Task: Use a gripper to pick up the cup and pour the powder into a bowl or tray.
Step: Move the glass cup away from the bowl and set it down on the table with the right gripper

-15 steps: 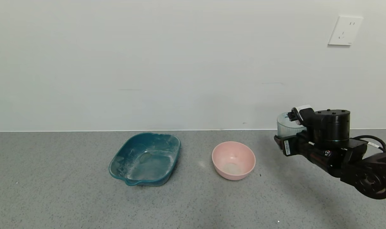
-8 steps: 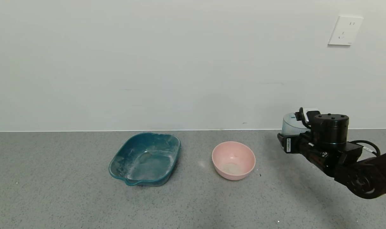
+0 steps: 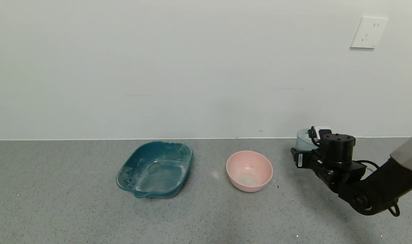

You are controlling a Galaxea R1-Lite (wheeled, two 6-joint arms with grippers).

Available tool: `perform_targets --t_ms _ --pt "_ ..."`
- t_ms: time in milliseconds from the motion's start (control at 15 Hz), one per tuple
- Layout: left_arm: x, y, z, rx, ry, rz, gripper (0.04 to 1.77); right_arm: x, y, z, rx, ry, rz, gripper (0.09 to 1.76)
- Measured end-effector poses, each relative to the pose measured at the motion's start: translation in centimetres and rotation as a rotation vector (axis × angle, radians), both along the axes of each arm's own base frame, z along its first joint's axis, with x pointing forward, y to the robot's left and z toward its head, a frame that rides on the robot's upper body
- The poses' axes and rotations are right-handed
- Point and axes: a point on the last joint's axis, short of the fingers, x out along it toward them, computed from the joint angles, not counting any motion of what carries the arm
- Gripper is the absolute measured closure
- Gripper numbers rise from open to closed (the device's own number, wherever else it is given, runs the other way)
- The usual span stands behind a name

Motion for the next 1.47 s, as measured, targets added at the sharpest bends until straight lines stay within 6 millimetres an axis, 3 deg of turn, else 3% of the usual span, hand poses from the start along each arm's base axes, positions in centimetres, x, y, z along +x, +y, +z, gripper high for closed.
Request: perform_targets --t_ms 533,1133,1467 --pt "0.0 0.0 0.0 0.0 0.0 0.0 0.05 1.3 0.0 -4.0 0.01 0.031 0.017 0.5" --pt "0.0 0.0 0.0 0.0 0.0 0.0 0.05 1.5 -0.3 -4.8 0.007 0.047 0.011 0.5" --pt "0.0 0.0 0.0 0.0 0.0 0.0 0.05 1.4 -0.3 -5.0 0.003 0.061 0.013 0.31"
